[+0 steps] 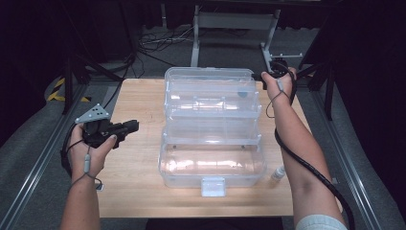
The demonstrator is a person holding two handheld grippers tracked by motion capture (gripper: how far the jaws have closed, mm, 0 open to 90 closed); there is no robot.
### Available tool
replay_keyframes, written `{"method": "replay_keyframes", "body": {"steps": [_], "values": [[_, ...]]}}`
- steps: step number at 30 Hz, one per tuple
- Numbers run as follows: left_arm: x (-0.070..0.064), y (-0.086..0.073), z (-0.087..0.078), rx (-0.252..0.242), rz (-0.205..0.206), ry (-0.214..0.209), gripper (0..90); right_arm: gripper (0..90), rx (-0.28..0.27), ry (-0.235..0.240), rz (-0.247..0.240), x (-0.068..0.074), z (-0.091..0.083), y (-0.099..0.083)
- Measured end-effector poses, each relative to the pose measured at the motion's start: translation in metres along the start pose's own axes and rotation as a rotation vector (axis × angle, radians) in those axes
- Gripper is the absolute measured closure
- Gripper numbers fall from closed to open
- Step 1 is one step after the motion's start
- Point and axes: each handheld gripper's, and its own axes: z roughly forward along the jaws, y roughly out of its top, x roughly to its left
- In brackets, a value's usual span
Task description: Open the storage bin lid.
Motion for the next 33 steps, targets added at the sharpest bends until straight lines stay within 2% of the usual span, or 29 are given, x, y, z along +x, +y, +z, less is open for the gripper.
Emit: {"method": "replay_keyframes", "body": {"steps": [19,33], "values": [[0.001,0.0,0.0,0.005,-0.003,-0.007,82.1,84.4,0.019,-0.012,0.04,-0.007,0.015,-0.009],[0.002,0.0,-0.001,0.01,-0.002,-0.002,81.6,84.4,0.029,-0.029,0.036,-0.007,0.02,-0.01]]}}
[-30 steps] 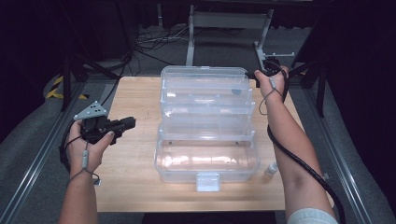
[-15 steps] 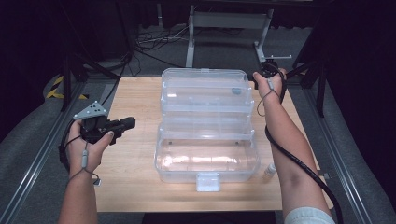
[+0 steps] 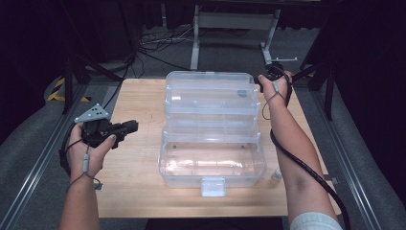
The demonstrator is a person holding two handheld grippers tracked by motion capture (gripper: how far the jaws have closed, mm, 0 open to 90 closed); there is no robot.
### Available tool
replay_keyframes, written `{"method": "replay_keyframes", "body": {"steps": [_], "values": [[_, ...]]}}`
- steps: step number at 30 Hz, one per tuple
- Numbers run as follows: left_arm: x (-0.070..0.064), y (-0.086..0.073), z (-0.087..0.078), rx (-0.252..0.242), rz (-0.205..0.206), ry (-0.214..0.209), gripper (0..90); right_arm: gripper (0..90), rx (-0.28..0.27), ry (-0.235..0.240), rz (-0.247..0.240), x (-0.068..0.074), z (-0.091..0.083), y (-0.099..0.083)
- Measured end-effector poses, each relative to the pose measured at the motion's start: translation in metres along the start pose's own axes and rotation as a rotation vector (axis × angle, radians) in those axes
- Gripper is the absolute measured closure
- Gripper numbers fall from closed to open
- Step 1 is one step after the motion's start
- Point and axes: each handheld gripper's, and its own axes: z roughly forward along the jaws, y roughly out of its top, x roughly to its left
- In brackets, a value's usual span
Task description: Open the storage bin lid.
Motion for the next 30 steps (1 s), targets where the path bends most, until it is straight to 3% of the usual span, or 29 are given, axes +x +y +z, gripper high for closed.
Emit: {"method": "replay_keyframes", "body": {"steps": [25,28,30], "values": [[-0.0004,0.0003,0.0003,0.002,0.0,-0.006,81.2,84.0,0.009,-0.021,-0.006,0.0001,0.0057,-0.0032],[-0.0003,0.0004,-0.0001,0.0,0.0,-0.006,81.3,90.0,0.01,-0.042,-0.022,-0.001,0.0031,-0.0023],[-0.0005,0.0004,0.0001,0.0,-0.002,-0.007,81.3,90.0,-0.002,-0.013,0.0,-0.0038,0.0001,-0.0012]]}}
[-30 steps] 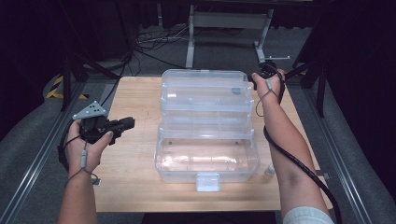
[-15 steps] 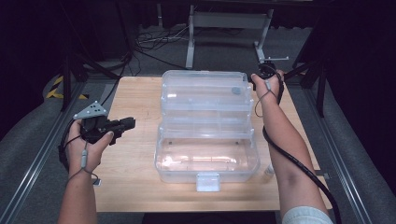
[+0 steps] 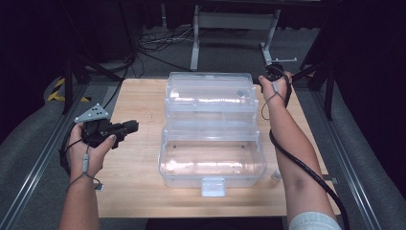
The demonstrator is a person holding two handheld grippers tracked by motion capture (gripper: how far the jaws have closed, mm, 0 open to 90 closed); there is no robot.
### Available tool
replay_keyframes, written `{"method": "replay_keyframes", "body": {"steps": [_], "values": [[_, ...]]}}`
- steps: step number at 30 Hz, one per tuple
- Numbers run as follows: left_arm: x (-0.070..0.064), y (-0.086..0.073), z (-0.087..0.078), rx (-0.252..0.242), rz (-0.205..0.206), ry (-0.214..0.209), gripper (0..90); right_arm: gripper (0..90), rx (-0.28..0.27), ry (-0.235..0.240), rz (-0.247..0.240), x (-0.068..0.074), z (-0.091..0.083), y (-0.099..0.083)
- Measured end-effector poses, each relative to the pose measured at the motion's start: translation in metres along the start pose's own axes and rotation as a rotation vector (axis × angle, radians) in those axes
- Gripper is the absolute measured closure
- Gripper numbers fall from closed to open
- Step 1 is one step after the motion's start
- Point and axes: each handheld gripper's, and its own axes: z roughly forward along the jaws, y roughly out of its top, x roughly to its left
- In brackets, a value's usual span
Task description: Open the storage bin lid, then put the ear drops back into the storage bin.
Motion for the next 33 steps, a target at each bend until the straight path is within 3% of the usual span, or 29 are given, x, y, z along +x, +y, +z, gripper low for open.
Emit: {"method": "replay_keyframes", "body": {"steps": [7,13,22,25,33], "values": [[-0.001,0.001,0.001,0.002,0.006,-0.004,81.3,89.9,-0.02,-0.005,-0.005,-0.002,-0.012,0.003],[0.0,0.003,0.004,0.0,0.006,-0.009,81.0,84.1,-0.057,0.005,-0.029,0.002,-0.031,0.006],[-0.001,0.009,0.011,0.003,0.021,-0.028,80.5,79.2,-0.112,0.026,-0.095,0.009,-0.079,0.011],[-0.001,0.011,0.012,0.0,0.022,-0.033,80.4,78.6,-0.111,0.028,-0.135,0.012,-0.095,0.008],[-0.001,0.011,0.011,0.0,0.02,-0.034,79.3,75.9,-0.129,0.059,-0.172,0.017,-0.129,-0.002]]}}
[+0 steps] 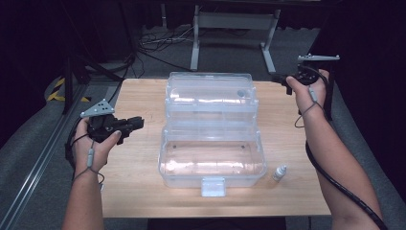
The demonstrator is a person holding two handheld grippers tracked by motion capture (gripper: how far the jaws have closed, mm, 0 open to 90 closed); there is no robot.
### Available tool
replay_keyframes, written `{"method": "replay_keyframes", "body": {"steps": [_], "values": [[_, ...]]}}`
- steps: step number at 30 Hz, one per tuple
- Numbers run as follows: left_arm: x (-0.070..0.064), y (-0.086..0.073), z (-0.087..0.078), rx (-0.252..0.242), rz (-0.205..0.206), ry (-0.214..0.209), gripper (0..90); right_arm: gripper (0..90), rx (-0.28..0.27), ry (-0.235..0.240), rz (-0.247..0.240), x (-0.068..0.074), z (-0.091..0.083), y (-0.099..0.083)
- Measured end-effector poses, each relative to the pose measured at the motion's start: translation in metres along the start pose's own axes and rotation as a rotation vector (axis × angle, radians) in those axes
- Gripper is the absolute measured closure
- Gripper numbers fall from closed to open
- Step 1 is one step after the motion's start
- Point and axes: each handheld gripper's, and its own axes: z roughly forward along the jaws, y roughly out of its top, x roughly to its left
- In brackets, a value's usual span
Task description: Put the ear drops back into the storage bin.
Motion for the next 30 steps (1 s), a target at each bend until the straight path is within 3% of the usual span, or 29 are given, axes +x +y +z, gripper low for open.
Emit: {"method": "replay_keyframes", "body": {"steps": [13,23,30], "values": [[0.0,-0.001,0.001,0.028,0.0,0.0,74.4,70.3,0.024,0.044,-0.035,0.008,-0.046,-0.018],[0.0,-0.002,0.001,0.037,-0.003,-0.006,73.7,69.2,0.046,0.033,-0.082,0.014,-0.072,-0.032],[0.001,-0.002,-0.001,0.028,-0.008,-0.003,73.5,68.5,0.05,0.092,-0.129,0.021,-0.085,-0.04]]}}
